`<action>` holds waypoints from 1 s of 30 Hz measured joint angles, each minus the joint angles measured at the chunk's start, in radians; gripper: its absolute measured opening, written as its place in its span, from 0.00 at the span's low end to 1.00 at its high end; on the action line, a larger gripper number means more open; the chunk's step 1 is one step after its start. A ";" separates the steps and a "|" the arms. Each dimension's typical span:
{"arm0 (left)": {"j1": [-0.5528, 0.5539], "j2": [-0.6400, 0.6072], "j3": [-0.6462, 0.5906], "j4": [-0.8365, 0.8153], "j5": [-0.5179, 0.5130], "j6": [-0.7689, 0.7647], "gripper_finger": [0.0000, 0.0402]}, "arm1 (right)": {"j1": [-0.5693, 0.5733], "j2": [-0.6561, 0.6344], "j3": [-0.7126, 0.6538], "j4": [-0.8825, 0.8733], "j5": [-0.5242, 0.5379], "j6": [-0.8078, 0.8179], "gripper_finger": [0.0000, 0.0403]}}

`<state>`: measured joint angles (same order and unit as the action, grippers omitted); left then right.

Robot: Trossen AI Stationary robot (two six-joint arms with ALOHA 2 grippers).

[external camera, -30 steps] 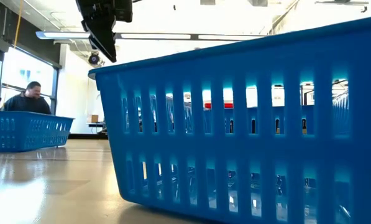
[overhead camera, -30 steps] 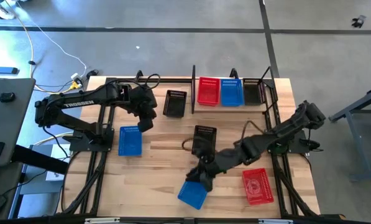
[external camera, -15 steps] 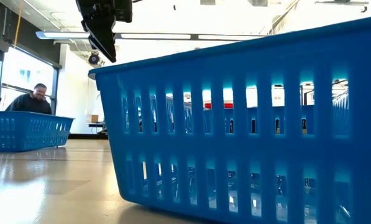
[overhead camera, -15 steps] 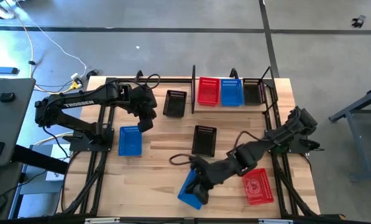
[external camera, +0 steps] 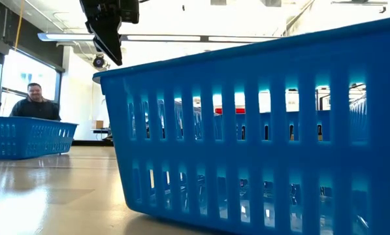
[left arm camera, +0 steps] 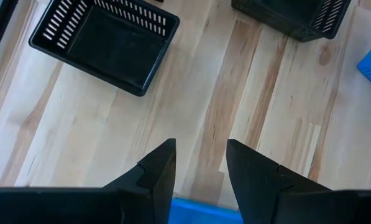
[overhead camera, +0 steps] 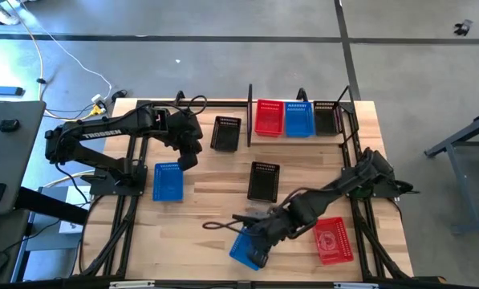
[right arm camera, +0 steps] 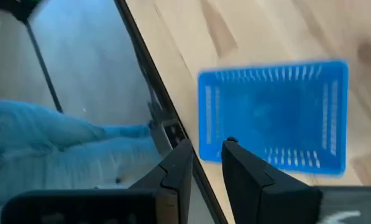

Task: Stack baskets on shelf by color
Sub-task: Stack the bottom blue bin on the other blue bin on the shelf

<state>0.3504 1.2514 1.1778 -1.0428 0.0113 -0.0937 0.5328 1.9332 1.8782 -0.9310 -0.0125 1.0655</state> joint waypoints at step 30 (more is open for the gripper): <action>0.000 0.000 0.000 0.000 0.000 -0.007 0.33 | 0.137 0.127 -0.002 -0.209 0.140 1.065 0.24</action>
<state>0.3504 1.2518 1.1778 -1.0428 0.0113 -0.1005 0.6695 2.0606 1.8767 -1.1404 0.1276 2.1305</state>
